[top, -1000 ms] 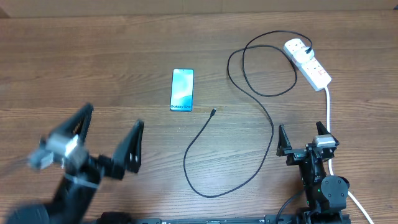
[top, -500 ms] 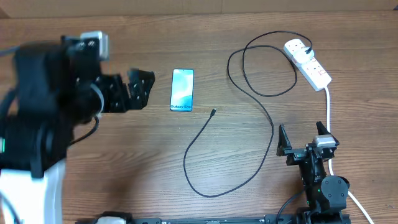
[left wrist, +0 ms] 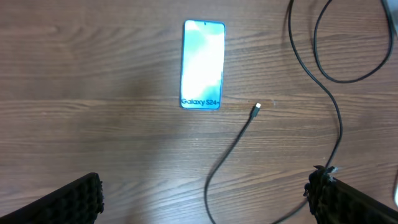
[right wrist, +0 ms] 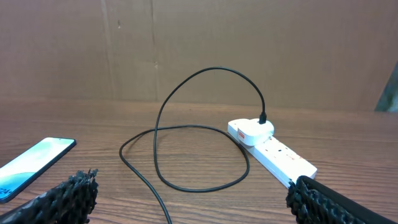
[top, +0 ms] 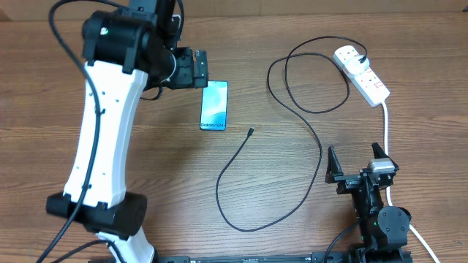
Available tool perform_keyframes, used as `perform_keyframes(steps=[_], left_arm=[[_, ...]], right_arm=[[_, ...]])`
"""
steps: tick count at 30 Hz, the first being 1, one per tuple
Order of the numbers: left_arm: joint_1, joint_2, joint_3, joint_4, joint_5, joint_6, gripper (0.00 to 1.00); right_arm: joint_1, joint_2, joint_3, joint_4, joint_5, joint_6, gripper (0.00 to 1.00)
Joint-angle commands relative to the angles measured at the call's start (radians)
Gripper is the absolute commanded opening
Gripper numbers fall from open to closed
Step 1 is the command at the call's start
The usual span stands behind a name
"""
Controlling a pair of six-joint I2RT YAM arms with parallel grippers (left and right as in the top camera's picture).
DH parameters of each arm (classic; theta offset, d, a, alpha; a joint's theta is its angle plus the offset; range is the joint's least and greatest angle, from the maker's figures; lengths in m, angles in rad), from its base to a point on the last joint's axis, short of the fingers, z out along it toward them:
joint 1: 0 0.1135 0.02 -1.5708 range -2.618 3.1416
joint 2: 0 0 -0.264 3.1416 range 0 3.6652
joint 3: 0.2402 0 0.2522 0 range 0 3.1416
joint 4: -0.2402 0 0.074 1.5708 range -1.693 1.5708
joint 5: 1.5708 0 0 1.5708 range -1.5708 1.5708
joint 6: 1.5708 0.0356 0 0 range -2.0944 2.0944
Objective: Plug charger to phone and switch on socket
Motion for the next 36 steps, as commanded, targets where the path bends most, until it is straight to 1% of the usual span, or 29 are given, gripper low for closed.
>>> perform_keyframes(steps=[1,5,10,14,17,28,30,34,36], left_arm=[[-0.016,0.054,0.031,0.0,0.023,-0.057,1.0],[-0.055,0.112,0.029,0.0,-0.057,-0.081,1.0],[-0.1,0.195,0.029,0.005,-0.06,-0.082,1.0],[-0.111,0.27,0.029,0.034,-0.119,-0.097,1.0],[-0.111,0.325,0.029,0.066,-0.119,-0.128,1.0],[-0.113,0.504,0.029,0.175,-0.123,-0.127,1.0],[-0.113,0.531,0.029,0.18,-0.123,-0.114,1.0],[-0.105,0.583,0.029,0.194,-0.118,-0.018,1.0],[-0.099,0.604,0.028,0.195,-0.119,-0.011,1.0]], right_arm=[[-0.003,-0.008,-0.01,0.006,0.006,0.003,1.0],[-0.003,-0.008,-0.01,0.006,0.006,0.003,1.0],[-0.003,-0.008,-0.01,0.006,0.006,0.003,1.0],[-0.003,-0.008,-0.01,0.006,0.006,0.003,1.0],[-0.003,-0.008,-0.01,0.006,0.006,0.003,1.0],[-0.003,-0.008,-0.01,0.006,0.006,0.003,1.0],[-0.003,-0.008,-0.01,0.006,0.006,0.003,1.0],[-0.003,-0.008,-0.01,0.006,0.006,0.003,1.0],[-0.003,-0.008,-0.01,0.006,0.006,0.003,1.0]])
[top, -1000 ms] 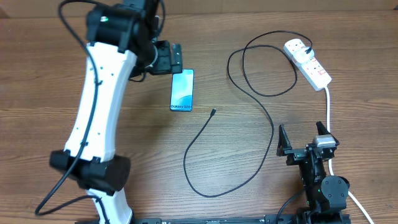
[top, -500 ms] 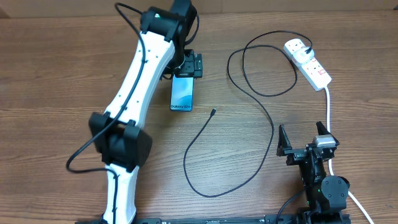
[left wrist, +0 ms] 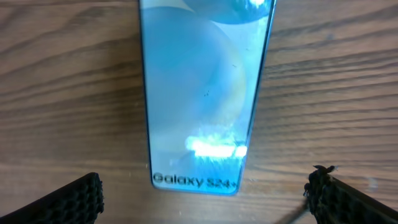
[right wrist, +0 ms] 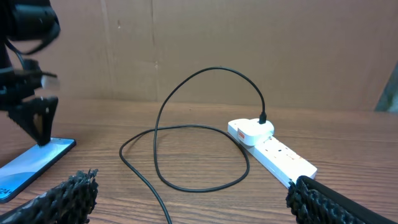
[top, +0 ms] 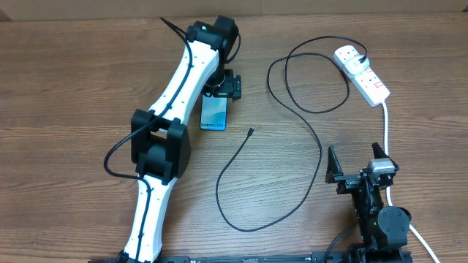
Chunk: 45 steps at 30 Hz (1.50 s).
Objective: Plug charger to phone and switch on socket
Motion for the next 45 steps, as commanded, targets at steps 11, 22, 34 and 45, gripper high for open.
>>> perform_keyframes(steps=[11,22,34,45], left_arm=[[0.021,0.08,0.016,0.071,0.018,0.062,1.0],[0.029,0.143,0.015,0.077,0.055,0.062,1.0],[0.032,0.172,0.014,0.074,0.046,0.103,1.0],[0.039,0.172,0.014,0.037,-0.011,0.059,1.0]], right_arm=[[-0.003,-0.008,-0.01,0.006,0.006,0.003,1.0],[-0.003,-0.008,-0.01,0.006,0.006,0.003,1.0],[-0.003,-0.008,-0.01,0.006,0.006,0.003,1.0],[-0.003,-0.008,-0.01,0.006,0.006,0.003,1.0]])
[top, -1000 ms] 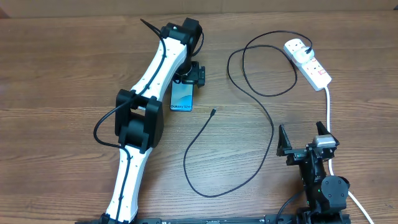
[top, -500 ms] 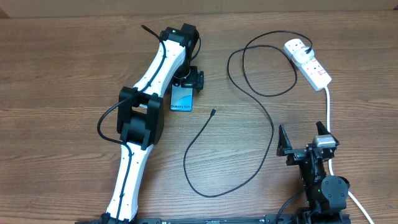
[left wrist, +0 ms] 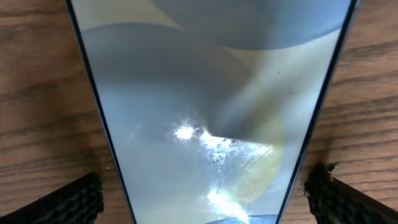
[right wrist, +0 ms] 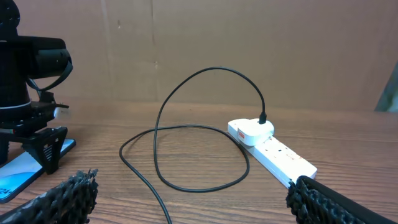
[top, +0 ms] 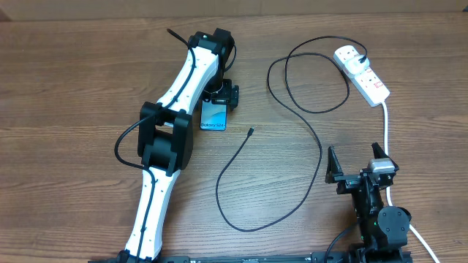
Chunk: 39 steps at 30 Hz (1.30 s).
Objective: Plug charger to phone and switch on socket
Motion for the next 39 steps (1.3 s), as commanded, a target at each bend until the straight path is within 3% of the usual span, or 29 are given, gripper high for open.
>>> perform_keyframes(steps=[1,21,39], left_arm=[[0.012,0.043,0.005,-0.007,-0.045,-0.03,1.0],[0.058,0.043,0.005,0.009,0.083,0.054,1.0],[0.021,0.043,0.005,0.015,0.043,-0.015,1.0]], right_arm=[[-0.003,-0.008,-0.01,0.006,0.006,0.002,1.0],[-0.003,-0.008,-0.01,0.006,0.006,0.002,1.0],[-0.003,-0.008,-0.01,0.006,0.006,0.002,1.0]])
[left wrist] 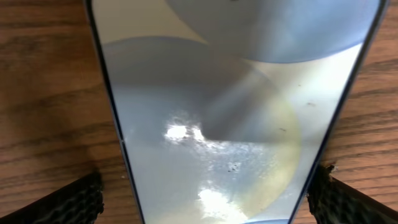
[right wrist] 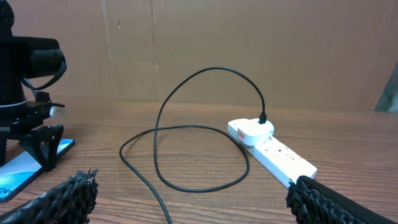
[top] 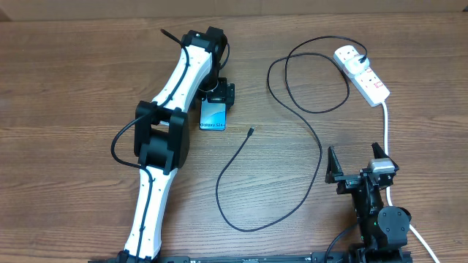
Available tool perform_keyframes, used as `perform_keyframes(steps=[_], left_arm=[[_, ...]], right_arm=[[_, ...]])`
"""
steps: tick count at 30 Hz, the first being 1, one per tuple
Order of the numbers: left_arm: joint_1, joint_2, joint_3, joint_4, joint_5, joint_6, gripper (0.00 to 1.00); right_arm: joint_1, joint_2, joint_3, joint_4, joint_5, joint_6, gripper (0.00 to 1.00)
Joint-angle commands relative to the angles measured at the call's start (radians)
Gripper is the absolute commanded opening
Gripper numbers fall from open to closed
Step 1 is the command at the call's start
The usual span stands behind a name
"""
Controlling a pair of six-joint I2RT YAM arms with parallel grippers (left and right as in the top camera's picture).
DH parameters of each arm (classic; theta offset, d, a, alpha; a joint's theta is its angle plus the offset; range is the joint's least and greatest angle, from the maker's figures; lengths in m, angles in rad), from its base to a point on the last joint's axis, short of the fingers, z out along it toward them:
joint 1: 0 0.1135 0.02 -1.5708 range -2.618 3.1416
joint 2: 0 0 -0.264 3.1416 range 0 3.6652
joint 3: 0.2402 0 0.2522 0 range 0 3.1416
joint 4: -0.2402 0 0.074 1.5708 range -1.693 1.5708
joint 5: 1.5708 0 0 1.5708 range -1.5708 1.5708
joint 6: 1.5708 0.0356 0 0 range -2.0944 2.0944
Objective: Plug charger to phone and switch on socket
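Note:
The phone [top: 213,118], blue-screened, lies flat on the wooden table and fills the left wrist view as phone [left wrist: 230,112]. My left gripper [top: 217,95] is low over its upper half, open, one finger on each side of it. The left fingertip [left wrist: 65,202] stands clear of the phone's edge. The black cable's free plug [top: 251,132] lies just right of the phone. The cable runs to the white charger [right wrist: 252,130] plugged into the white power strip [top: 363,74]. My right gripper [top: 358,165] rests open near the front right, holding nothing.
The black cable loops [top: 307,109] across the table's middle and right. The strip's white lead [top: 385,128] runs down past my right arm. A brown cardboard wall [right wrist: 249,43] stands behind the table.
My left gripper shifted slightly over the phone, which now sits a little further right in the left wrist view. The phone, cable and right arm have not moved.
First my left gripper hung high, left of the phone, with phone and plug small below it. Then it was lower, over the phone. Then it was close down with a finger on each side, and it remains so now. The right arm stayed still.

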Motion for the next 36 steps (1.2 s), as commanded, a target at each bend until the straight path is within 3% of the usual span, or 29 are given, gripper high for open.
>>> perform_keyframes(steps=[1,15,29,36], left_arm=[[-0.008,0.041,0.005,0.005,0.006,-0.03,1.0],[-0.009,0.041,0.003,0.004,0.025,-0.049,0.97],[-0.009,0.041,0.003,0.004,0.024,-0.078,0.87],[-0.018,0.041,0.003,0.004,0.016,-0.077,0.89]], right_arm=[[-0.003,-0.008,-0.01,0.006,0.006,0.003,1.0],[-0.003,-0.008,-0.01,0.006,0.006,0.003,1.0],[-0.003,-0.008,-0.01,0.006,0.007,0.003,1.0],[-0.003,-0.008,-0.01,0.006,0.006,0.003,1.0]])
